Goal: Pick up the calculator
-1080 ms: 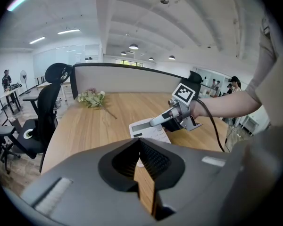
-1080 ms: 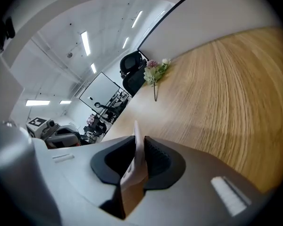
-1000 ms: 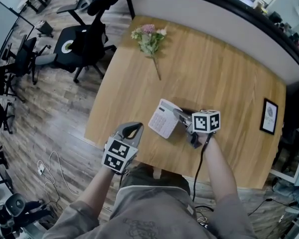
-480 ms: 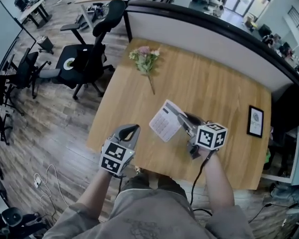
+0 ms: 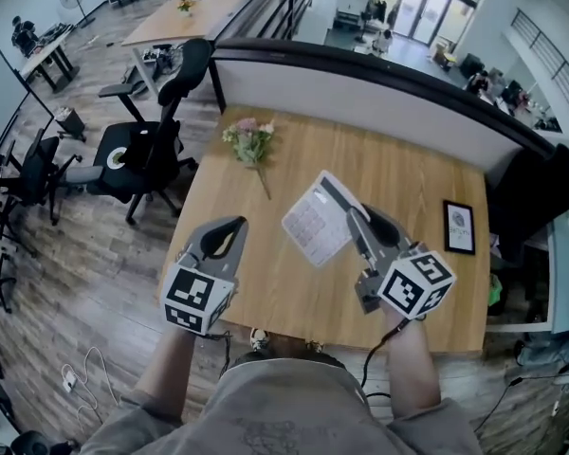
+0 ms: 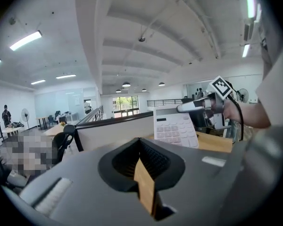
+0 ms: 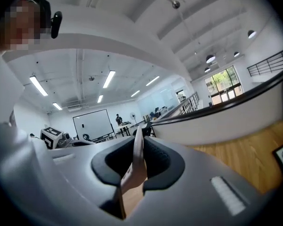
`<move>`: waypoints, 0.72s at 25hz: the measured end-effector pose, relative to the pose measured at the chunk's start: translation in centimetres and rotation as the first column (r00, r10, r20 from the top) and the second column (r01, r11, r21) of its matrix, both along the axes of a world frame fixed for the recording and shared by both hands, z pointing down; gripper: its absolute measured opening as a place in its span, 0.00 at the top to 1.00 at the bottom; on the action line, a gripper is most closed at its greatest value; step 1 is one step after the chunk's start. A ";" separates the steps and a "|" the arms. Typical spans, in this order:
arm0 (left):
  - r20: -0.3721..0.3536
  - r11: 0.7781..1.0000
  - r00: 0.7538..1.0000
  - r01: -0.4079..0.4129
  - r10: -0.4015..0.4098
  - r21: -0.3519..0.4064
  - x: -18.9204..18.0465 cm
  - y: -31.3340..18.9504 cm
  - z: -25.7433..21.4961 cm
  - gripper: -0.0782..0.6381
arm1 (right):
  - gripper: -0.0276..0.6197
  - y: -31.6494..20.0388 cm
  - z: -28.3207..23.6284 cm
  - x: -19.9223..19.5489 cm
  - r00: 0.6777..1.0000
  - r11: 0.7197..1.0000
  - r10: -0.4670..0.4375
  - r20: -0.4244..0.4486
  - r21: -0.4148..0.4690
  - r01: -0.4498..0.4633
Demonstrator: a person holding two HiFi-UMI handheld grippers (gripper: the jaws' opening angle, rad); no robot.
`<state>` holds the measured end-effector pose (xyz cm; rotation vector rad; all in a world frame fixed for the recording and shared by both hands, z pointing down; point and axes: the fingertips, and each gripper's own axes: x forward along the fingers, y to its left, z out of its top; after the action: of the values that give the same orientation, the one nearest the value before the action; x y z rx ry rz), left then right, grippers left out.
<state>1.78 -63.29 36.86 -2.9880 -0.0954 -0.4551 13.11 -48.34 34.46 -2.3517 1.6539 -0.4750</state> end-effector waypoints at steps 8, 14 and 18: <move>-0.137 0.997 0.989 -0.046 0.054 0.060 -1.0 2.8 -6.6 0.89 | 0.86 6.1 -8.0 -3.1 0.972 0.995 0.101 -0.212 0.048 -0.092; -0.162 0.995 0.986 -0.035 0.050 0.095 -2.9 4.5 -7.7 0.89 | 0.87 9.2 -8.0 -5.1 0.961 0.986 0.166 -0.221 0.045 -0.160; -0.137 0.994 0.988 -0.061 0.072 0.089 -3.4 5.5 -6.2 0.89 | 0.87 10.1 -6.4 -6.1 0.959 0.984 0.170 -0.225 -0.011 -0.177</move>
<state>-1.58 -57.78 30.66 -2.9126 -0.1584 -0.2355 6.96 -38.21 28.04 -2.6267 1.5154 -0.2101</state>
